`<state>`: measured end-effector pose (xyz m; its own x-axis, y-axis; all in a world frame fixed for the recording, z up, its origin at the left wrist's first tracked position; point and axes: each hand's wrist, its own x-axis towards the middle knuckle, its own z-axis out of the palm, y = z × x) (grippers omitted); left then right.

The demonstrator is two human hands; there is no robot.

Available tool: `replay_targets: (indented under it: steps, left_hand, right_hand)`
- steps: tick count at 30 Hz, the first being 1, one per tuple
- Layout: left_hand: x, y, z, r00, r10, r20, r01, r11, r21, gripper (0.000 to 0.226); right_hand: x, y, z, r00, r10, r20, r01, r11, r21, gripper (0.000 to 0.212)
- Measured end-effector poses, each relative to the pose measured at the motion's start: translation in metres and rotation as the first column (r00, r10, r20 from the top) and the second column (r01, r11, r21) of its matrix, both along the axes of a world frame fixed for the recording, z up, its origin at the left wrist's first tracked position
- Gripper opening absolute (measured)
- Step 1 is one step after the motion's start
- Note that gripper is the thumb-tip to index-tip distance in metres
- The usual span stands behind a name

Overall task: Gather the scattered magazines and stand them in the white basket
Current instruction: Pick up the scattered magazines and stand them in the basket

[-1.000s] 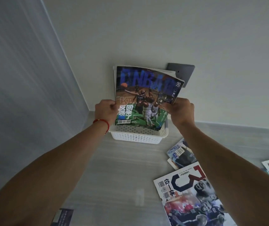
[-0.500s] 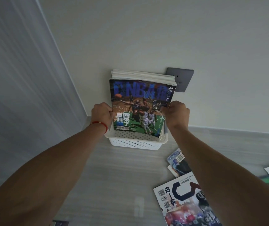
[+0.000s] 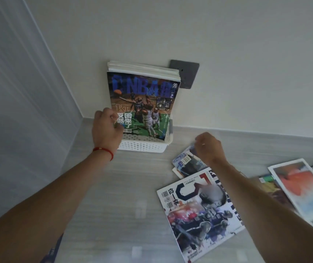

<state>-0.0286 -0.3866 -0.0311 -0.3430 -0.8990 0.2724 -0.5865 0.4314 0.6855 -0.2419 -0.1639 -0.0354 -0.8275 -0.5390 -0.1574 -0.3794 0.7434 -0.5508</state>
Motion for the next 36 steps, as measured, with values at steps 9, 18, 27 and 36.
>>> replay_targets:
  steps: [9,18,27,36]
  left_hand:
    - [-0.037,0.184,-0.062,0.59,-0.712,0.381,0.539,0.698,0.471,0.037]
    - [-0.051,0.232,-0.089,0.523,-0.553,0.649,0.397,0.832,0.388,0.049]
    - [-0.099,0.219,-0.053,0.465,-0.586,0.664,0.534,0.783,0.318,0.033]
    - [-0.176,0.267,-0.046,0.461,-0.47,0.752,0.591,0.796,0.135,0.063]
  right_hand:
    - [0.001,0.181,-0.054,0.998,0.002,0.068,-0.024,0.949,0.315,0.051]
    - [0.045,0.247,-0.095,0.966,0.15,-0.21,-0.06,0.923,0.381,0.047]
    - [0.01,0.269,-0.09,0.997,0.028,0.076,-0.038,0.99,0.139,0.026]
    - [-0.004,0.333,-0.1,0.981,0.138,-0.14,-0.066,0.903,0.424,0.076]
